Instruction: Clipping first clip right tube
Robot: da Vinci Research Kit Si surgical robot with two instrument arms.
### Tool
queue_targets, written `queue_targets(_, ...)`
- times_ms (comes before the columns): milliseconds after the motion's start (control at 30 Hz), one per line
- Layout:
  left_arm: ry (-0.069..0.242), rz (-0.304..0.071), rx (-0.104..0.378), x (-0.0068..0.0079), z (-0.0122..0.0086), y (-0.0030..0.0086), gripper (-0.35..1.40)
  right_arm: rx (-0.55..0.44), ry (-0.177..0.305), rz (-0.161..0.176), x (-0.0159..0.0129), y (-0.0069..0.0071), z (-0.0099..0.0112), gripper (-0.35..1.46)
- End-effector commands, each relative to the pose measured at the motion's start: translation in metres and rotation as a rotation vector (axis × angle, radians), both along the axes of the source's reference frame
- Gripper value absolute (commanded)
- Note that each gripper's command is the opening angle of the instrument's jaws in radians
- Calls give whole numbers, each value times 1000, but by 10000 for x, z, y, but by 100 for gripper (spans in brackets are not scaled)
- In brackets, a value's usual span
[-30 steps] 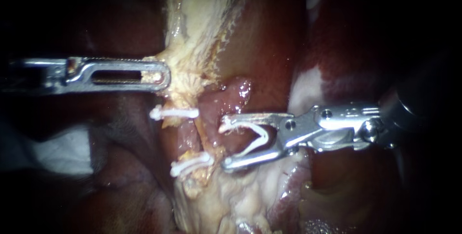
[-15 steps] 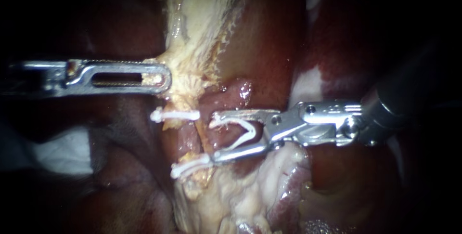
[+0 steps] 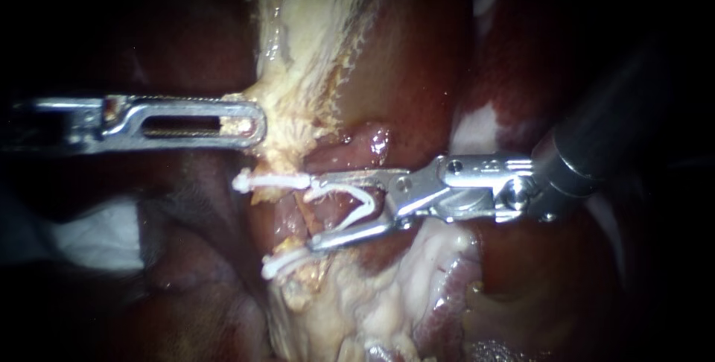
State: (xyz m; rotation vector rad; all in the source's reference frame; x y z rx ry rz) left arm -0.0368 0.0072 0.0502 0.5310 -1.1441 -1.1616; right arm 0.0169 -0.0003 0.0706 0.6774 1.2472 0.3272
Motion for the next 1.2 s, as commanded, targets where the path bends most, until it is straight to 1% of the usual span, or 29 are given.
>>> queue_targets(33,0,0,0,0,0,-1,-35,0,0,-1,-1,1,1,60)
queue_targets(267,-2,3,0,0,-4,-3,-35,-1,-5,-4,-3,6,8,60)
queue_targets(367,-5,2,-1,0,-6,-4,-35,-2,-5,-4,-3,6,9,60)
queue_targets(733,-5,2,-1,0,-5,-4,-35,-4,-4,-6,-1,1,9,60)
queue_targets(933,-5,2,-1,-1,-5,-4,-35,-5,-1,-12,7,-3,10,60)
queue_targets(1067,-5,2,-1,-1,-5,-4,-35,3,3,-22,16,-8,15,60)
queue_targets(1200,-5,2,-1,-1,-5,-4,-35,11,15,-44,20,-14,15,60)
